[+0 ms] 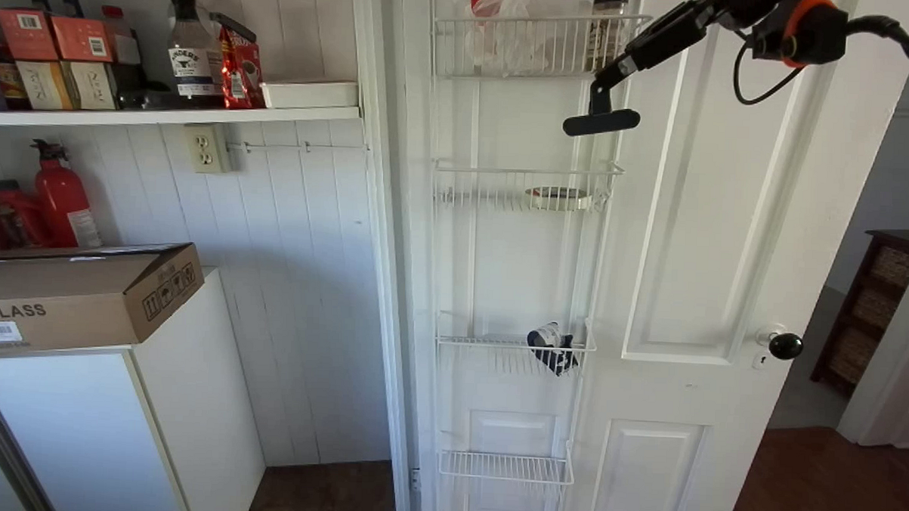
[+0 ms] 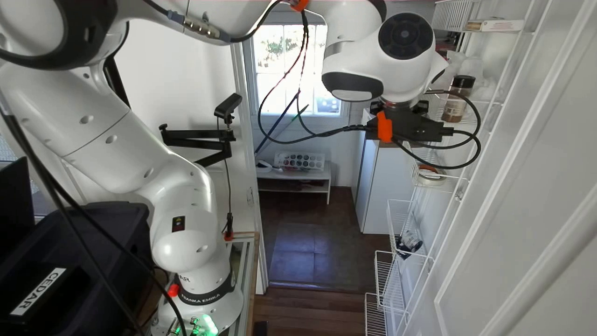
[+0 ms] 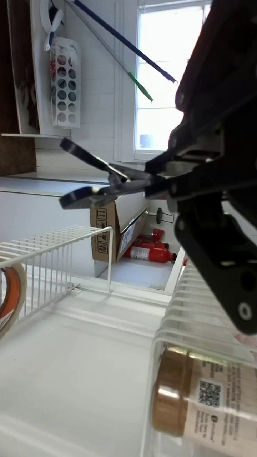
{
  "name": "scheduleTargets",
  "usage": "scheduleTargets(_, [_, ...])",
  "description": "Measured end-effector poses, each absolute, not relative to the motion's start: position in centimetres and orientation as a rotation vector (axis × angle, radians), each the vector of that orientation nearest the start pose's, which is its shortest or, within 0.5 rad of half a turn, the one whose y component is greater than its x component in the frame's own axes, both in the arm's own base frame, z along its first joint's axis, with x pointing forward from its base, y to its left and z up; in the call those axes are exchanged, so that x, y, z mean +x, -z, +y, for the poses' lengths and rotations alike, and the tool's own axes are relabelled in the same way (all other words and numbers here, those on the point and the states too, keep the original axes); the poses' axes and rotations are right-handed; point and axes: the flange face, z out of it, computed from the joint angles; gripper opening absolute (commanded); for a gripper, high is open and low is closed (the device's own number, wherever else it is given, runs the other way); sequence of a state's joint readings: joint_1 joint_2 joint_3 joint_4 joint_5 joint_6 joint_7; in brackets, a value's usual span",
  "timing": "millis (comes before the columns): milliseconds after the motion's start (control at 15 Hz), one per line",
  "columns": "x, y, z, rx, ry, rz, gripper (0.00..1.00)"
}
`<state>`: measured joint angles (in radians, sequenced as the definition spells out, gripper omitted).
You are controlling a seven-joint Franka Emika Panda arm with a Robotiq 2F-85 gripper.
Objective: Place the clip on the middle shelf
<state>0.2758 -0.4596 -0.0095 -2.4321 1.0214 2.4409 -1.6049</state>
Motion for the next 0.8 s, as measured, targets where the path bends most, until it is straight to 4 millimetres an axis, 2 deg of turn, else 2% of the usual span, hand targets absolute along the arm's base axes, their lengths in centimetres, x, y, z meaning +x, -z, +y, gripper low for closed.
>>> scheduleTargets(800, [45.3,-48.0,10.6,-2.029,1.248,-1.384,0.03])
